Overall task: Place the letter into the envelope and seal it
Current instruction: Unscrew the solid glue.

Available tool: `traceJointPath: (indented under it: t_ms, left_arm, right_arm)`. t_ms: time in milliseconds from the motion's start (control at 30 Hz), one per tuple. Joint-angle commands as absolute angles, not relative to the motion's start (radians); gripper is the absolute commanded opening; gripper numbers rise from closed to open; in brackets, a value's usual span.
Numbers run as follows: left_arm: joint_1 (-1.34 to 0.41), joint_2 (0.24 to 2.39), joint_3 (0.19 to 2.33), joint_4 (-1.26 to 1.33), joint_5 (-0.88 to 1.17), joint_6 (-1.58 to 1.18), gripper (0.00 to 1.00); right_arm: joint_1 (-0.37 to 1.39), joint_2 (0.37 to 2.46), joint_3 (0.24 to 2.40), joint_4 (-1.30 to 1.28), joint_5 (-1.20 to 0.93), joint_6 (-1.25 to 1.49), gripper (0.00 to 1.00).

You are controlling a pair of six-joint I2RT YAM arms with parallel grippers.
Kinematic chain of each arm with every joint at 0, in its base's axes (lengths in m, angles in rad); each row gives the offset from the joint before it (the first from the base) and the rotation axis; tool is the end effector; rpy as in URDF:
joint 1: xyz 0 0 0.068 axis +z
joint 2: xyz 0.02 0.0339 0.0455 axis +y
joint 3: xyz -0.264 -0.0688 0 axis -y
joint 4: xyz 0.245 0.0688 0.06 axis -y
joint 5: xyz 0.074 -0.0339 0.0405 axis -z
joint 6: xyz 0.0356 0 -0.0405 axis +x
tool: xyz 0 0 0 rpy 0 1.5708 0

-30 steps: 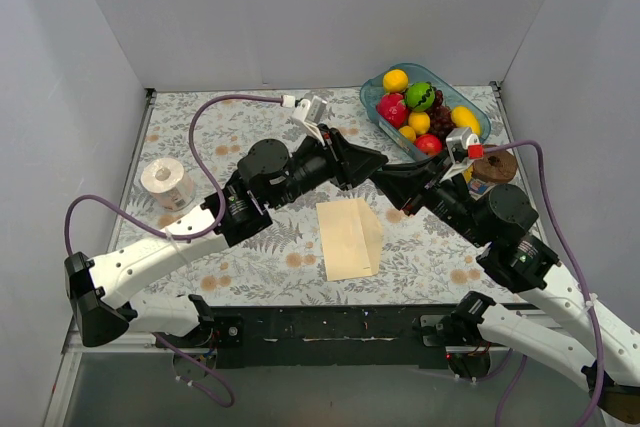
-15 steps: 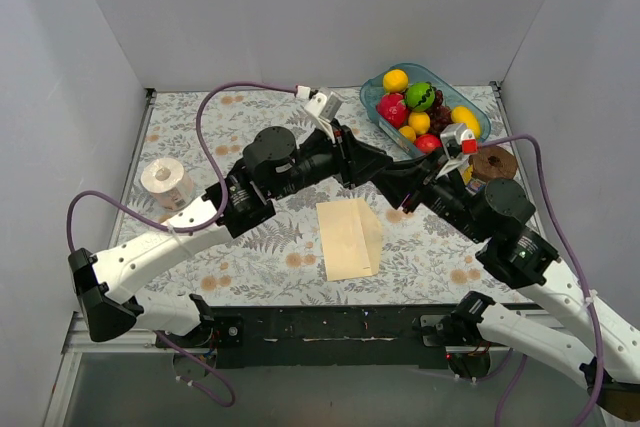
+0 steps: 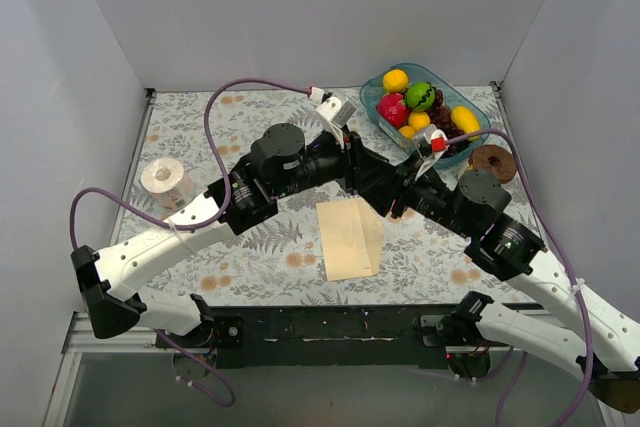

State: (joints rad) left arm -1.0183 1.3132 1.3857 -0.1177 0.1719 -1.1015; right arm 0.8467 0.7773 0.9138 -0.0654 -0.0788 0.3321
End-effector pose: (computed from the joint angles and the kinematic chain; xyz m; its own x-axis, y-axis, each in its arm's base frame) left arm 0.1532 -0.2600 0.4415 -0.8387 -0.3140 -0.4449 0.3987 0.2024 -0.8945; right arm 0.1142 0.1334 0.3992 -0.2159 0.2464 -0.9448 -0.7705 0.5514 0.3199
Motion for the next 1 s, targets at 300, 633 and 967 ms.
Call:
traceJointPath:
  t_ms: [300, 633, 967]
  left_arm:
    - [-1.023, 1.305, 1.411, -0.25, 0.094, -1.026, 0.0]
    - [-1.025, 1.302, 1.405, -0.239, 0.104, -1.029, 0.0]
    - [-1.0, 1.175, 1.255, -0.04, 0.322, -1.064, 0.0]
  right_arm:
    - [0.85, 0.7, 0.962, -0.031, -0.048, 0.308, 0.52]
    - [0.848, 0.696, 0.953, -0.037, -0.037, 0.313, 0.31]
    - [0.85, 0.68, 0.945, 0.032, -0.232, 0.249, 0.01]
